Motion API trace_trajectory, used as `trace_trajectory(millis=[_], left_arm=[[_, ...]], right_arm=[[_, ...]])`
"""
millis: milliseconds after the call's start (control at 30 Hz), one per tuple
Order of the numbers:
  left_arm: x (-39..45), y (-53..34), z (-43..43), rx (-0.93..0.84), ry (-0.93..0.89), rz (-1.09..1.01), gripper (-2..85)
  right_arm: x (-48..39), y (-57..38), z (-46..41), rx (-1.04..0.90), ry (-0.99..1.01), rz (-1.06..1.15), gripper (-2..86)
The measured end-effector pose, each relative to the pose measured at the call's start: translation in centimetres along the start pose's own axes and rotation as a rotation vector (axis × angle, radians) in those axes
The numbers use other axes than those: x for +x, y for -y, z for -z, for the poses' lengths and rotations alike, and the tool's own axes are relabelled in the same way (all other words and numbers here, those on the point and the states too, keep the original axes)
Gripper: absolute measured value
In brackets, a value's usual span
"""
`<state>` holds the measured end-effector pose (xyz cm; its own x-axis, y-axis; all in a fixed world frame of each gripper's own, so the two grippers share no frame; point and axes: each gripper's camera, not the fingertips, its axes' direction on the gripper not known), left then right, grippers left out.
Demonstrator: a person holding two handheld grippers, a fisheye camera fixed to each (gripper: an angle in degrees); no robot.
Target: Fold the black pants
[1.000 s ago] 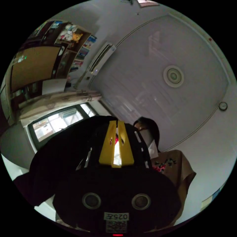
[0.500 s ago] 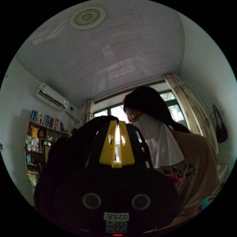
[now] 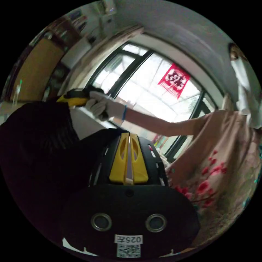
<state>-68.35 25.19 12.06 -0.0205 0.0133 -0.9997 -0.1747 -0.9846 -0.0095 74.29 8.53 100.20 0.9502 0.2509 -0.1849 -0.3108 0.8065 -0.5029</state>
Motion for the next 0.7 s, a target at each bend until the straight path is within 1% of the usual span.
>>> trace_trajectory(millis=[33,67,100,167,267,300,367,400,467,500,567,600,700], left_arm=[[-3.3,-2.1,-4.3,-0.1,-0.008,0.097,-0.9],[-6.1,-4.2,-8.5,-0.222,-0.028,0.165,-0.9],[-7.4,-5.1,-10.5,-0.281,-0.029,0.207,-0.9],[-10.9,-8.4,-17.3,-0.471,-0.045,0.313,-1.0],[-13.1,-9.2,-24.1,-0.576,-0.114,0.399,-1.0],[-13.3,-8.9,-25.1,-0.567,-0.116,0.416,-1.0],[-13.9,-6.7,-29.0,-0.461,-0.136,0.461,-1.1],[-14.0,-6.0,-30.0,-0.44,-0.142,0.468,-1.1],[-14.2,-3.7,-34.8,-0.426,-0.16,0.451,-1.1],[-14.3,-3.3,-36.1,-0.431,-0.158,0.446,-1.1],[-14.6,-2.3,-41.2,-0.498,-0.17,0.424,-1.1],[-14.7,-2.2,-42.4,-0.522,-0.175,0.426,-1.1],[-14.8,-2.3,-47.9,-0.634,-0.185,0.427,-1.1]], right_arm=[[2.9,-0.3,0.2,-0.021,-0.235,-0.026,-0.3],[6.0,-0.7,-0.1,-0.068,-0.424,-0.069,-0.4],[7.7,-0.9,-0.3,-0.095,-0.488,-0.093,-0.4],[13.4,-2.1,-1.2,-0.182,-0.593,-0.135,-0.6],[17.7,-3.2,0.0,-0.13,-0.636,-0.19,-0.6],[18.4,-3.3,0.5,-0.116,-0.637,-0.208,-0.6],[20.6,-3.3,3.9,-0.057,-0.662,-0.248,-0.5],[21.0,-3.3,5.0,-0.046,-0.678,-0.25,-0.5],[22.5,-3.0,9.4,-0.011,-0.753,-0.268,-0.4],[22.9,-2.9,10.5,-0.006,-0.754,-0.271,-0.4],[24.6,-2.2,13.6,-0.044,-0.701,-0.293,-0.3],[25.0,-2.1,14.1,-0.052,-0.691,-0.296,-0.2],[26.6,-1.2,15.1,-0.101,-0.73,-0.291,0.1]])
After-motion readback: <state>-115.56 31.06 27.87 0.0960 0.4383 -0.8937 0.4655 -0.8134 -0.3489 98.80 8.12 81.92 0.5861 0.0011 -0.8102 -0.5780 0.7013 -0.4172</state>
